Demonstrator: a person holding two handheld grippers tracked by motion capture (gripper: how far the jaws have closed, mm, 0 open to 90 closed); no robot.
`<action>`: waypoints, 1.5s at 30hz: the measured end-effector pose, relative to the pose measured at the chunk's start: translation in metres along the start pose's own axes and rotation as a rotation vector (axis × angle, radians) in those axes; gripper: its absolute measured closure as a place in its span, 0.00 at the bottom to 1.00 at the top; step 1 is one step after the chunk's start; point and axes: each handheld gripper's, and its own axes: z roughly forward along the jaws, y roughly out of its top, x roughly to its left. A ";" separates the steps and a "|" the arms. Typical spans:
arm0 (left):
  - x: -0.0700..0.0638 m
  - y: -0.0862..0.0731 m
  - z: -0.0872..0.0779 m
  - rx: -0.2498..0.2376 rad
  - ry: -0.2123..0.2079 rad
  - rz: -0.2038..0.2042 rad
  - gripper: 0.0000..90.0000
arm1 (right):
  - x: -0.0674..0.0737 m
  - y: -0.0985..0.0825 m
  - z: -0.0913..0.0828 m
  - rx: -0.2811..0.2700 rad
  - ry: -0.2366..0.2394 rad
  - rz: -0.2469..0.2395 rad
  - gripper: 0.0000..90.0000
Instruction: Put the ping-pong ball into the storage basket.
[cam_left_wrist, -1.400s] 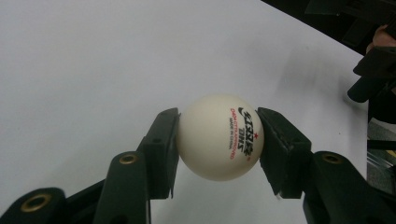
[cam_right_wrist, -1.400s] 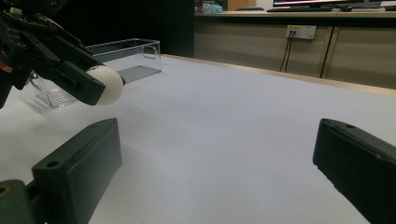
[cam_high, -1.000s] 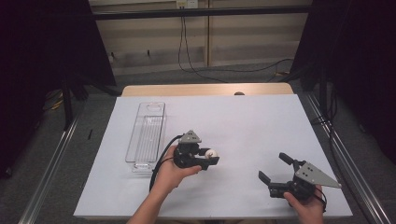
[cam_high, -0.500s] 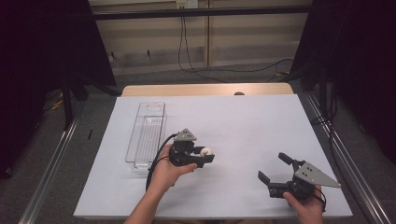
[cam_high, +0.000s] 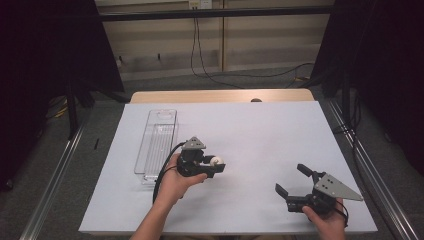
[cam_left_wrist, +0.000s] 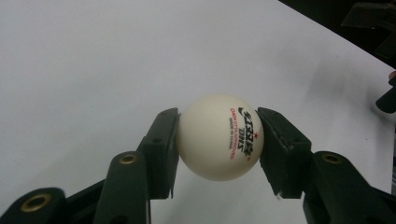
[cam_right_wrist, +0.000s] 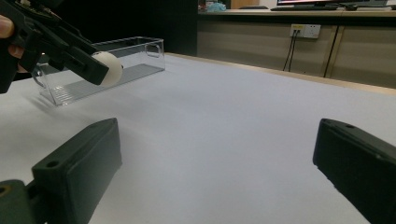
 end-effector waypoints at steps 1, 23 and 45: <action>0.001 0.000 -0.001 0.006 0.006 0.000 0.57 | 0.000 0.000 0.000 0.001 -0.001 -0.001 0.01; 0.007 0.001 -0.011 -0.006 0.019 -0.015 0.57 | -0.002 0.000 0.001 0.005 -0.001 -0.002 0.01; 0.016 0.001 -0.020 -0.009 0.047 -0.045 0.57 | -0.001 0.000 0.001 -0.007 -0.006 0.008 0.01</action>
